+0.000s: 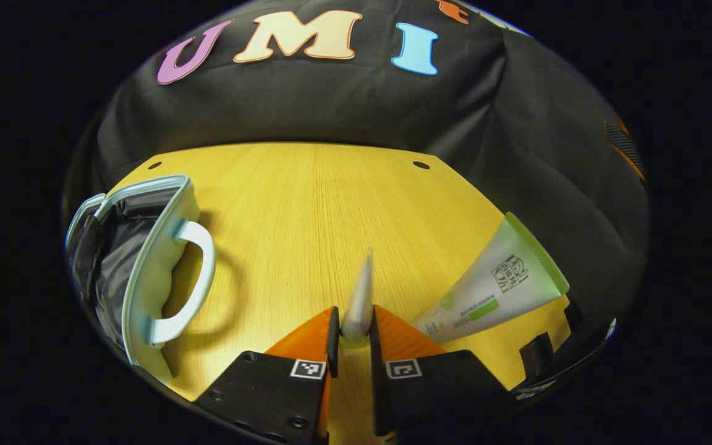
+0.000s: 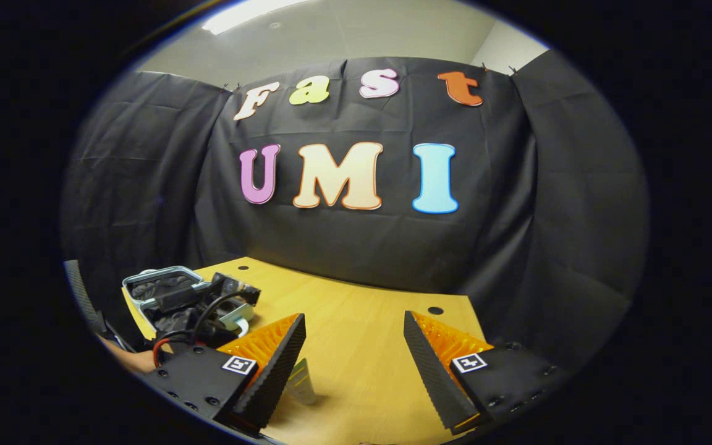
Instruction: First open the suitcase, pack the skin care products into it, and then close the suitcase.
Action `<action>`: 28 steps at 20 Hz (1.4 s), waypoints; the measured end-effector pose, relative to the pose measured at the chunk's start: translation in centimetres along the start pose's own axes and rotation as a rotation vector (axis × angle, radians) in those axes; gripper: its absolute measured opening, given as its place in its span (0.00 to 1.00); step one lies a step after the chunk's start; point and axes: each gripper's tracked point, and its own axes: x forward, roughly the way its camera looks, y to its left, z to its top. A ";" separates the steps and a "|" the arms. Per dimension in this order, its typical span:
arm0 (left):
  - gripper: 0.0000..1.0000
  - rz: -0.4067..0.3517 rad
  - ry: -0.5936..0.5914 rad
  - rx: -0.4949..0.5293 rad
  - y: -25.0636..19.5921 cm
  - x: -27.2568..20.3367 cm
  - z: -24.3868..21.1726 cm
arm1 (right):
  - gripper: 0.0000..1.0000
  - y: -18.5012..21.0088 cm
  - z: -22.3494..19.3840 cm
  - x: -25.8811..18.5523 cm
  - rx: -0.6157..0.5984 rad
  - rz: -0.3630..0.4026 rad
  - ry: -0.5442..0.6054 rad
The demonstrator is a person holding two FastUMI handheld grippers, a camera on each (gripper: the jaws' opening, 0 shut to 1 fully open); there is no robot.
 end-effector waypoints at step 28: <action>0.13 0.072 -0.085 -0.056 3.9 -12.3 8.1 | 0.75 7.8 -19.3 6.8 0.002 0.135 0.300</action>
